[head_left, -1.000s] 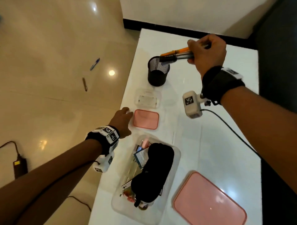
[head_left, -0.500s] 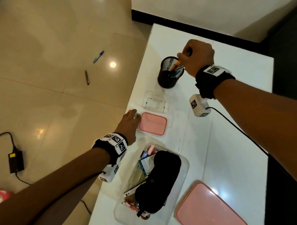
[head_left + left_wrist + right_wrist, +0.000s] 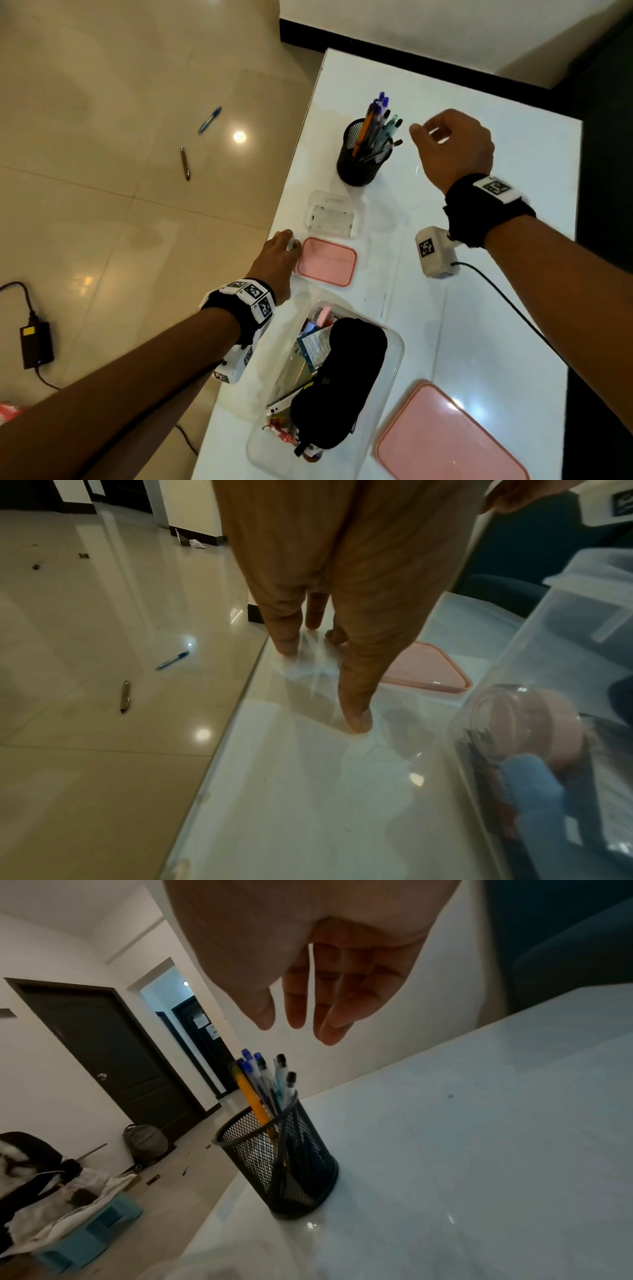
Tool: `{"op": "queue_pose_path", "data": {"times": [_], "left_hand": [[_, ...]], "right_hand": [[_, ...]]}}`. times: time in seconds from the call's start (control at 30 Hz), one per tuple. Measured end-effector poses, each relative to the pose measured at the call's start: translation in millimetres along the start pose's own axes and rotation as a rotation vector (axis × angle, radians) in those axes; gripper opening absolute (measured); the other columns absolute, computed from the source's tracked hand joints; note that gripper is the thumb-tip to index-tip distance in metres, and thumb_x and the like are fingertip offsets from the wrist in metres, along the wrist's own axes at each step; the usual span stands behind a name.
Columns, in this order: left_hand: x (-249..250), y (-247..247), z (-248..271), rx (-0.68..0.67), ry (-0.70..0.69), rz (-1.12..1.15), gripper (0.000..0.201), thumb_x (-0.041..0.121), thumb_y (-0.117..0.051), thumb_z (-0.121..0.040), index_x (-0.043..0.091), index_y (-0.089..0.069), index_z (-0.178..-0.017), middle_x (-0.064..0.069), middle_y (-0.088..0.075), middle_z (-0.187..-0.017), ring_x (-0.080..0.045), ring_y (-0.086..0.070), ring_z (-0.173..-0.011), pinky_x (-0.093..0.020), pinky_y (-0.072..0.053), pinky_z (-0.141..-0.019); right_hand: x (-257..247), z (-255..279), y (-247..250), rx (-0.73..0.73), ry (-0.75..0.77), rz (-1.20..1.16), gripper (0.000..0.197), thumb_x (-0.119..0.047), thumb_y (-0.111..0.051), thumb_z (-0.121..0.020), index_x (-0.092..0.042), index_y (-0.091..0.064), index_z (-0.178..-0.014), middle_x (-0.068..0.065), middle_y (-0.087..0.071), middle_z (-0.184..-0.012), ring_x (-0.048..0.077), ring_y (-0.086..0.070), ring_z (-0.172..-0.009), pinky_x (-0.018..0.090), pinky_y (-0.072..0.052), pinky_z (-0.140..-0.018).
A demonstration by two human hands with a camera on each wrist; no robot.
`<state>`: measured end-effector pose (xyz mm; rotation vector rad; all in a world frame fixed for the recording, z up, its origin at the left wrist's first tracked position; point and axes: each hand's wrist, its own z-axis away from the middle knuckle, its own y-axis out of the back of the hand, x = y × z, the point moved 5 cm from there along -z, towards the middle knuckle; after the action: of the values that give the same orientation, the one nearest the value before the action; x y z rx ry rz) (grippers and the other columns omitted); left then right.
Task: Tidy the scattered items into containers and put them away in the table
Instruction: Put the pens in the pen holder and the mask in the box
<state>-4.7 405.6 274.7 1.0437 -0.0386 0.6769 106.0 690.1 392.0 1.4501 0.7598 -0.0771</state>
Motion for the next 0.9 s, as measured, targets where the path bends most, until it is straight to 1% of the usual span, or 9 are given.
{"op": "queue_pose_path", "data": {"times": [0.1, 0.23, 0.33, 0.43, 0.5, 0.6, 0.67, 0.8, 0.9], "left_hand": [[-2, -3, -2, -0.021, 0.015, -0.022, 0.1, 0.014, -0.087, -0.063, 0.009, -0.032, -0.147, -0.012, -0.012, -0.157, -0.035, -0.024, -0.139, -0.036, -0.032, -0.109], [-4, -3, -8, -0.036, -0.007, -0.058, 0.106, 0.024, -0.092, -0.055, 0.008, -0.036, -0.144, -0.014, -0.019, -0.155, -0.039, -0.033, -0.134, -0.038, -0.033, -0.109], [-10, -6, -8, -0.05, 0.011, -0.05, 0.107, 0.026, -0.088, -0.063, 0.008, -0.027, -0.149, -0.013, -0.01, -0.16, -0.032, -0.021, -0.144, -0.035, -0.023, -0.115], [-14, -15, 7, -0.013, 0.022, -0.013, 0.089, 0.022, -0.077, -0.079, 0.008, -0.026, -0.15, -0.01, -0.01, -0.161, -0.024, -0.015, -0.148, -0.029, -0.016, -0.115], [-20, -25, 29, 0.034, 0.054, 0.032, 0.074, 0.019, -0.072, -0.083, 0.007, -0.036, -0.146, -0.009, -0.019, -0.159, -0.023, -0.021, -0.146, -0.029, -0.017, -0.115], [-28, -47, 81, 0.093, 0.112, 0.138, 0.058, 0.016, -0.076, -0.079, 0.005, -0.055, -0.132, -0.016, -0.043, -0.146, -0.031, -0.042, -0.134, -0.037, -0.034, -0.11], [-30, -64, 119, 0.082, 0.106, 0.164, 0.052, 0.013, -0.078, -0.076, 0.003, -0.061, -0.124, -0.018, -0.05, -0.138, -0.034, -0.048, -0.128, -0.039, -0.039, -0.105], [-29, -105, 191, -0.062, 0.136, 0.081, 0.055, 0.013, -0.075, -0.077, 0.009, -0.059, -0.13, -0.011, -0.036, -0.151, -0.026, -0.039, -0.136, -0.031, -0.031, -0.109], [-29, -130, 225, -0.103, 0.118, 0.06, 0.069, 0.01, -0.072, -0.079, 0.013, -0.045, -0.142, -0.007, -0.018, -0.16, -0.025, -0.031, -0.142, -0.029, -0.028, -0.111]], "right_hand": [[29, 29, 5, -0.026, -0.052, 0.022, 0.024, -0.049, -0.059, -0.085, -0.025, -0.064, -0.083, -0.01, -0.061, -0.08, 0.02, -0.063, -0.086, 0.025, -0.039, -0.072], [69, 92, 6, -0.108, -0.095, 0.028, 0.019, -0.044, -0.063, -0.086, -0.027, -0.06, -0.078, -0.009, -0.061, -0.077, 0.024, -0.064, -0.083, 0.027, -0.042, -0.07], [103, 146, 6, -0.187, -0.137, 0.053, 0.02, -0.045, -0.064, -0.086, -0.029, -0.058, -0.076, -0.009, -0.062, -0.077, 0.025, -0.064, -0.083, 0.028, -0.044, -0.07], [135, 202, 9, -0.253, -0.185, 0.049, 0.019, -0.046, -0.064, -0.086, -0.03, -0.059, -0.076, -0.01, -0.063, -0.077, 0.023, -0.064, -0.081, 0.029, -0.045, -0.069], [152, 240, 13, -0.277, -0.23, 0.039, 0.019, -0.046, -0.064, -0.086, -0.03, -0.06, -0.077, -0.012, -0.063, -0.077, 0.02, -0.063, -0.079, 0.028, -0.044, -0.069], [170, 302, 23, -0.302, -0.309, -0.022, 0.017, -0.044, -0.064, -0.087, -0.031, -0.061, -0.077, -0.014, -0.062, -0.075, 0.017, -0.061, -0.076, 0.025, -0.039, -0.067], [178, 340, 29, -0.299, -0.372, -0.08, 0.016, -0.043, -0.064, -0.087, -0.03, -0.061, -0.077, -0.016, -0.062, -0.073, 0.015, -0.061, -0.075, 0.025, -0.04, -0.068], [179, 422, 41, -0.294, -0.51, -0.204, 0.013, -0.036, -0.068, -0.087, -0.029, -0.063, -0.077, -0.017, -0.061, -0.071, 0.012, -0.06, -0.072, 0.025, -0.037, -0.068], [170, 480, 38, -0.333, -0.566, -0.282, 0.013, -0.035, -0.068, -0.087, -0.029, -0.064, -0.077, -0.016, -0.063, -0.071, 0.007, -0.06, -0.069, 0.024, -0.039, -0.066]]}}
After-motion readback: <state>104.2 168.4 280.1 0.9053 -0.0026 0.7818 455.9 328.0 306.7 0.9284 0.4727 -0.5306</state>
